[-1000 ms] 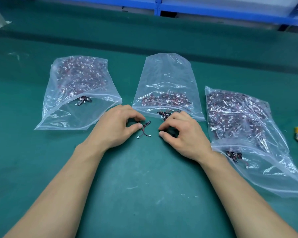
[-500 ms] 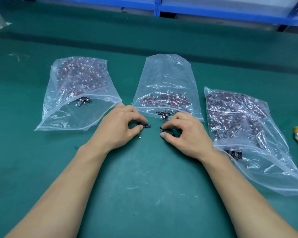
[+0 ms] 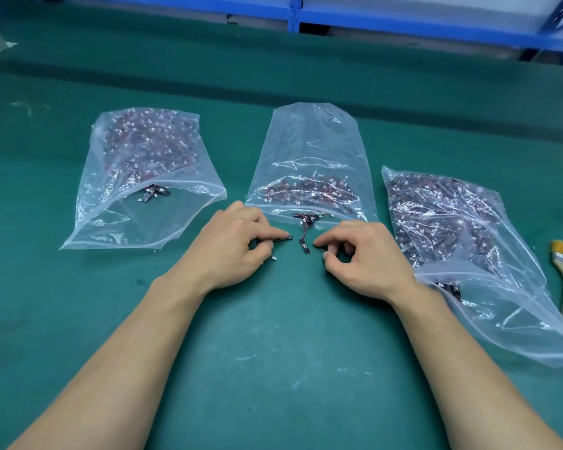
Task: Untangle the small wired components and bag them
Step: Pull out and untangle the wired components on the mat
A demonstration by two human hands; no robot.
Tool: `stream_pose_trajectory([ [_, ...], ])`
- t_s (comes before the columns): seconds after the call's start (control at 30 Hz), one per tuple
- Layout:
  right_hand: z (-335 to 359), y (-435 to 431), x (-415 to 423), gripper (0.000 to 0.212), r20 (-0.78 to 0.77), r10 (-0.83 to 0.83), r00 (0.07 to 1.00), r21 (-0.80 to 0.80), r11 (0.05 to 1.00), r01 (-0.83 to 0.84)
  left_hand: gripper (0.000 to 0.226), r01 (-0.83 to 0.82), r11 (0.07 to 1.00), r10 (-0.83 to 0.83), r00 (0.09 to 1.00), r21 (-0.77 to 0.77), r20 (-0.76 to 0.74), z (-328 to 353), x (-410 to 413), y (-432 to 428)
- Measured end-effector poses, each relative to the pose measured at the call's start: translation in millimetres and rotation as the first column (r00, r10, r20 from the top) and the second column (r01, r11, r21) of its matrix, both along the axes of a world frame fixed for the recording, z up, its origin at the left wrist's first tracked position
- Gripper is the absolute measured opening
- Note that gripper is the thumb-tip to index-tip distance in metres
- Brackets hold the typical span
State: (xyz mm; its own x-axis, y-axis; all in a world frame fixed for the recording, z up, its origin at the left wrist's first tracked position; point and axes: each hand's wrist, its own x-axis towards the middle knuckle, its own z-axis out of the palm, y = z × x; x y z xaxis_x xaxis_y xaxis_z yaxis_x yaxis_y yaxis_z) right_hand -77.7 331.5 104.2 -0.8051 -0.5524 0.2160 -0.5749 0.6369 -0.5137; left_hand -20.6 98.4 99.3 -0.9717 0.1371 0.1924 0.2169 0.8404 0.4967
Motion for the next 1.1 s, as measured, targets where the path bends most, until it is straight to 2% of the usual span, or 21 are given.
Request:
stream_pose_trajectory([
  [0.1,-1,1,0,0.025,-0.002,-0.011,1.000,-0.038,0.999,0.011,0.036,0.025,1.000,-0.026,0.999,0.018,0.042,2,1,1],
  [0.2,-4,-2,1,0.022,-0.091,-0.086,0.992,-0.159,0.985,0.071,0.043,0.048,0.998,-0.050,0.997,0.039,0.062,4,3,3],
  [0.3,-6,-7,0,0.024,-0.166,-0.138,0.977,-0.211,0.972,0.101,0.036,0.041,0.997,-0.040,0.999,0.072,-0.010,3,3,3],
  [0.4,-6,-11,-1,0.027,-0.180,-0.113,0.977,-0.156,0.984,0.085,0.032,-0.010,0.997,0.017,0.996,0.074,-0.091,0,1,2],
  [0.57,-7,-14,-4,0.022,-0.102,-0.050,0.994,0.001,0.999,0.051,0.037,-0.066,0.996,0.074,0.989,0.065,-0.131,-1,0,4],
  [0.67,-8,-15,-5,0.017,-0.106,-0.018,0.994,0.025,0.999,0.021,0.036,-0.073,0.995,0.082,0.987,0.073,-0.138,-1,0,3],
  [0.83,-9,-14,-6,0.029,-0.121,-0.004,0.993,0.064,0.998,0.012,0.033,-0.076,0.994,0.087,0.987,0.080,-0.137,-2,0,3],
  [0.93,-9,-13,-7,0.031,-0.124,-0.012,0.992,0.026,1.000,0.015,0.032,-0.084,0.993,0.096,0.986,0.088,-0.138,-2,0,2],
  [1.1,-8,-13,-6,0.023,-0.157,-0.075,0.985,-0.169,0.984,0.048,0.029,-0.087,0.991,0.102,0.983,0.101,-0.153,-3,-1,2],
])
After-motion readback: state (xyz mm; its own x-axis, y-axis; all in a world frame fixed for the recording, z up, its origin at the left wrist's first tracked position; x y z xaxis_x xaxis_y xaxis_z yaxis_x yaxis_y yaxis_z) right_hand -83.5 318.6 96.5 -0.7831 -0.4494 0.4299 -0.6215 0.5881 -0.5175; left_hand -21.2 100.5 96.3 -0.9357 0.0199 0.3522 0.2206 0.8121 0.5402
